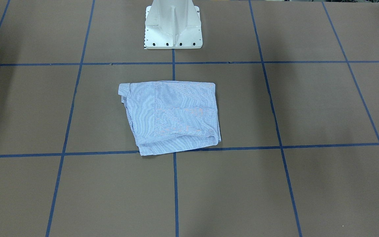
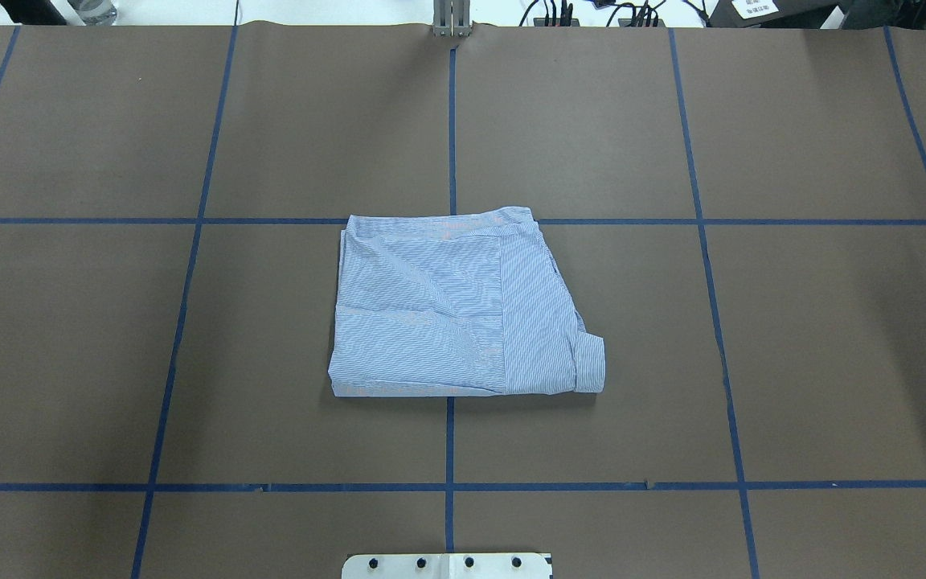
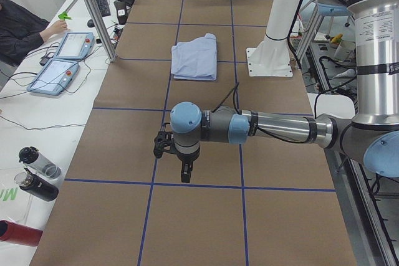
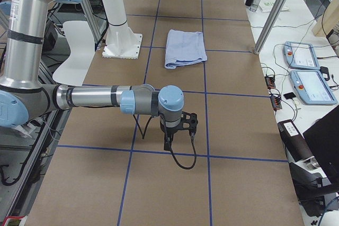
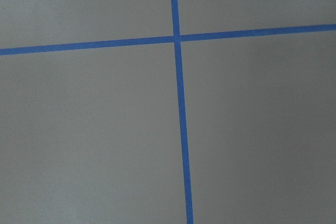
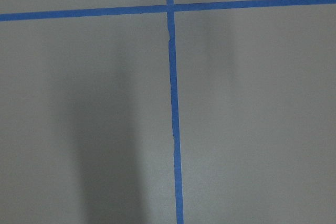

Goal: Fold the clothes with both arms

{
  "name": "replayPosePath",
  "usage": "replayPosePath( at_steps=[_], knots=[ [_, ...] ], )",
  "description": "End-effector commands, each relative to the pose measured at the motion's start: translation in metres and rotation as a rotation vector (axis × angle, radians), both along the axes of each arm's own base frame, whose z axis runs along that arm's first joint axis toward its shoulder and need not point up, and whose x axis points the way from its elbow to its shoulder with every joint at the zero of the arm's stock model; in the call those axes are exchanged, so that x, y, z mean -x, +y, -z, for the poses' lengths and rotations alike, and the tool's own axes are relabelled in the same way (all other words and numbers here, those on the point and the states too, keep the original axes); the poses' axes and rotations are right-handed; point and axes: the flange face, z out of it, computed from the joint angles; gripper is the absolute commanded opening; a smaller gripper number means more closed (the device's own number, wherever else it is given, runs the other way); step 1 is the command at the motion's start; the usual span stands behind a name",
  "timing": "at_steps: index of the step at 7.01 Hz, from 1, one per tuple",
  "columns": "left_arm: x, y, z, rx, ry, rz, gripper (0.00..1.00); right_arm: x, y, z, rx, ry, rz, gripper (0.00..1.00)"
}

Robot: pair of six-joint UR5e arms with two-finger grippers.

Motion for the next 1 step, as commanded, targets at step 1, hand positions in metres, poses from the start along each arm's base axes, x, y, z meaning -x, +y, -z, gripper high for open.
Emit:
replayPosePath(
  at_steps=[1],
  knots=[
    [0.0,-0.0001,0.0006,-0.003,0.0,-0.001,0.99,0.0,-0.0001,0.0007,-0.001,0.001,0.0,1.0]
  ],
)
